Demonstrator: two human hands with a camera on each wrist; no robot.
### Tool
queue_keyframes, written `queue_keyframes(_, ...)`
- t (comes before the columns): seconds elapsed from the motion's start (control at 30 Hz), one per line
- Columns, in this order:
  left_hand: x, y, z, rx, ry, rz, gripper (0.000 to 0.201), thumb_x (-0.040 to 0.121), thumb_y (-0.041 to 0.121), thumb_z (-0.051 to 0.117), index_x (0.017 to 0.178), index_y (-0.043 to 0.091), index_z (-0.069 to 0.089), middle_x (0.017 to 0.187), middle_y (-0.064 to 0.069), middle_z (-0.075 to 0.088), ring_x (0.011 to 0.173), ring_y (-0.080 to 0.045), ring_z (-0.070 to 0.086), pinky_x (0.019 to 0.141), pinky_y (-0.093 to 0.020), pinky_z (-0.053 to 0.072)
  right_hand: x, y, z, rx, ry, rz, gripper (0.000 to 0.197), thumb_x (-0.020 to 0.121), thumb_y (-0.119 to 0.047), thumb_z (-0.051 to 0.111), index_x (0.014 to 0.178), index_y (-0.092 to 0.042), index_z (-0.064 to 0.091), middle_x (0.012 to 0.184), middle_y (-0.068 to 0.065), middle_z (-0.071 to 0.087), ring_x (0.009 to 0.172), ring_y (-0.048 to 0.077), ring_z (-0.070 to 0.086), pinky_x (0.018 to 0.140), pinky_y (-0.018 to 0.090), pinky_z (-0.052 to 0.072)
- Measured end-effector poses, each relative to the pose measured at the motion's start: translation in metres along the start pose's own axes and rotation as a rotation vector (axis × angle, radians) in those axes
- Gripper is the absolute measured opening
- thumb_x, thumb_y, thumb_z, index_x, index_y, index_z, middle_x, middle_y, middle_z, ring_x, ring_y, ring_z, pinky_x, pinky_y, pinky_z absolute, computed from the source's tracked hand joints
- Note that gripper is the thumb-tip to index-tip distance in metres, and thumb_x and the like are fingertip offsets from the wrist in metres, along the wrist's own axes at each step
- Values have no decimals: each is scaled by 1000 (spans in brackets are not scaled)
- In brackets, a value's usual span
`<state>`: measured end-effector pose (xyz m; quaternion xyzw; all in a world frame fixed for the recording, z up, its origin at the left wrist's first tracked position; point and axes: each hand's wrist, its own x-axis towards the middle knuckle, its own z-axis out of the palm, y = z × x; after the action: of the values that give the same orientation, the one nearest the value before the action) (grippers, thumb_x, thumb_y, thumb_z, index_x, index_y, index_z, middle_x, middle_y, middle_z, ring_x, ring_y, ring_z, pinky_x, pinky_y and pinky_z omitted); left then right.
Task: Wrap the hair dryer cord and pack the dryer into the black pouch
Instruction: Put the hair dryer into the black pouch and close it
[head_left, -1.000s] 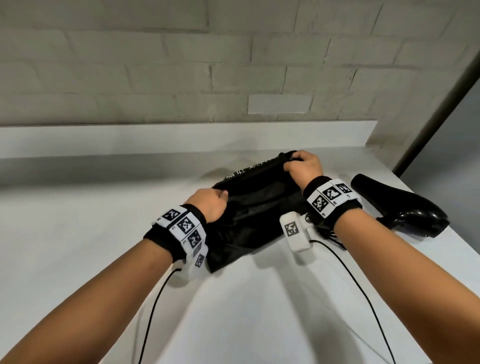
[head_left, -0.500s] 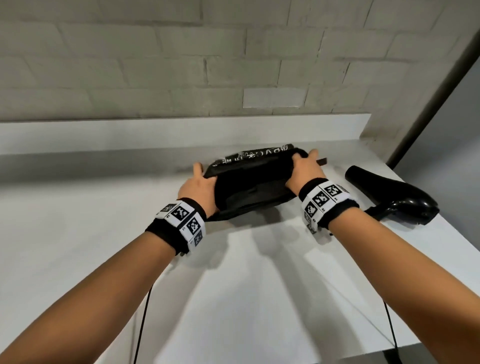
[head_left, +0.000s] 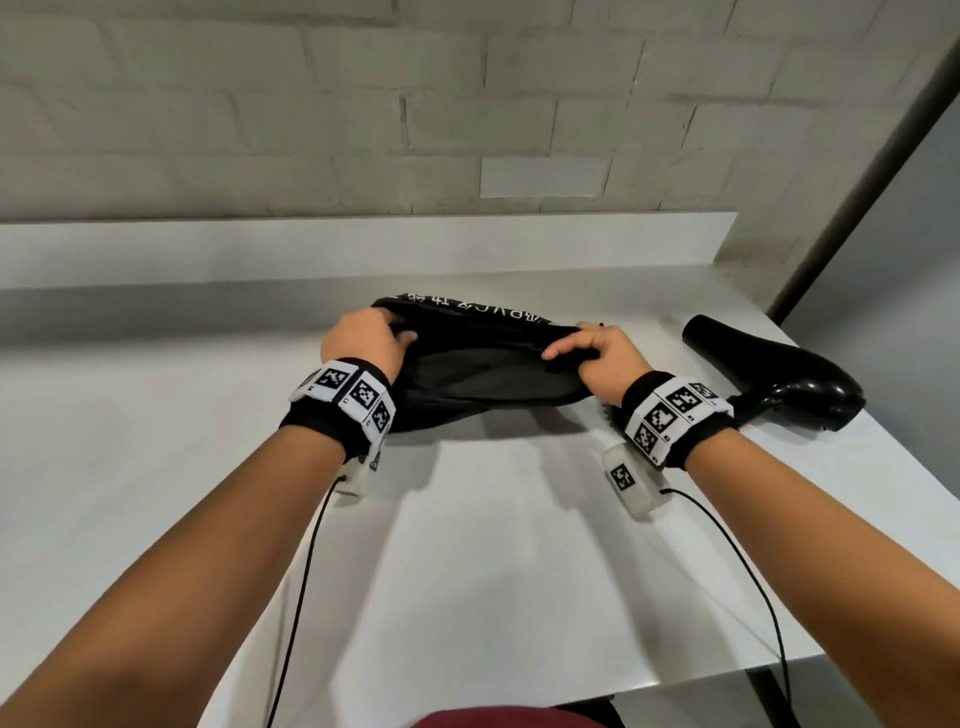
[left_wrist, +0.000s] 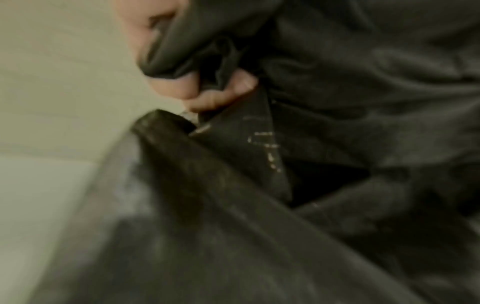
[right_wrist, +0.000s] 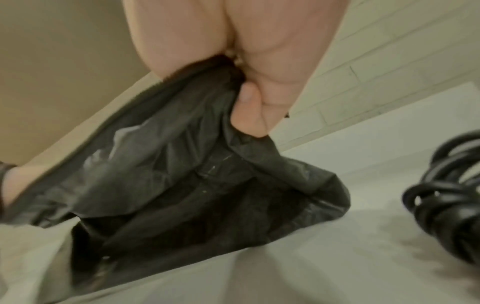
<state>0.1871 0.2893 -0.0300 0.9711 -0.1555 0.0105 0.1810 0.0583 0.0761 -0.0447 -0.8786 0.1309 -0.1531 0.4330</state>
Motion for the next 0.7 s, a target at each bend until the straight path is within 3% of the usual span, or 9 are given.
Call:
queue_keyframes(0.1,-6,-1,6,85,-43,78,49,72,24,75,115,12,57,131,-14,42,97,-38,61,85,-42,49,-5,3,-3,-79,-64,11,60,67,23,37,114,-7,61,100,21,52,94,28,52,69,5,40)
queue_keyframes(0.2,-19,0,15,211,-95,153,38,74,15,68,109,11,57,131,-16,31,77,-37,63,76,-40,51,-4,4,-11,-414,-124,57,56,74,6,54,129,-7,46,117,23,45,105,34,50,85,19,38)
queue_keyframes(0.27,-29,1,23,281,-144,266,38,81,15,57,118,22,54,130,-16,29,74,-36,62,74,-39,51,1,3,-16,-587,-107,134,60,77,-3,60,133,-8,38,122,20,40,103,38,52,90,31,43)
queue_keyframes(0.33,-34,1,28,315,-229,375,54,84,12,51,130,39,46,130,-13,28,76,-33,60,78,-37,50,7,2,-22,-653,-29,217,58,76,-5,60,130,-10,40,123,19,36,97,40,55,89,37,49)
queue_keyframes(0.4,-36,1,28,307,-327,401,62,84,5,48,134,42,43,131,-11,26,87,-32,60,88,-36,49,10,2,-26,-588,46,198,47,76,3,55,121,-8,49,121,18,34,95,39,54,91,33,48)
queue_keyframes(0.5,-31,-1,20,248,-373,338,63,83,5,49,140,29,37,133,-14,26,94,-37,60,94,-37,47,9,0,-29,-369,51,22,44,68,21,40,92,-7,65,106,9,30,107,33,44,91,16,31)
queue_keyframes(0.53,-29,-2,17,225,-371,310,63,82,6,50,141,23,35,132,-16,27,93,-37,60,94,-38,48,8,0,-30,-364,3,-4,49,67,23,37,91,-8,66,108,8,30,110,32,41,90,14,28)
queue_keyframes(0.6,-26,-5,12,199,-376,274,58,79,10,55,135,16,39,129,-15,28,87,-36,61,91,-38,50,8,1,-30,-528,-133,20,55,71,17,39,111,-15,61,126,11,30,115,35,39,95,23,33)
queue_keyframes(0.7,-33,-2,9,320,-354,298,55,76,23,59,128,21,40,125,-12,30,70,-30,56,77,-37,53,8,3,-25,-833,-226,150,59,78,0,49,130,-26,38,144,11,17,120,42,35,96,44,43)
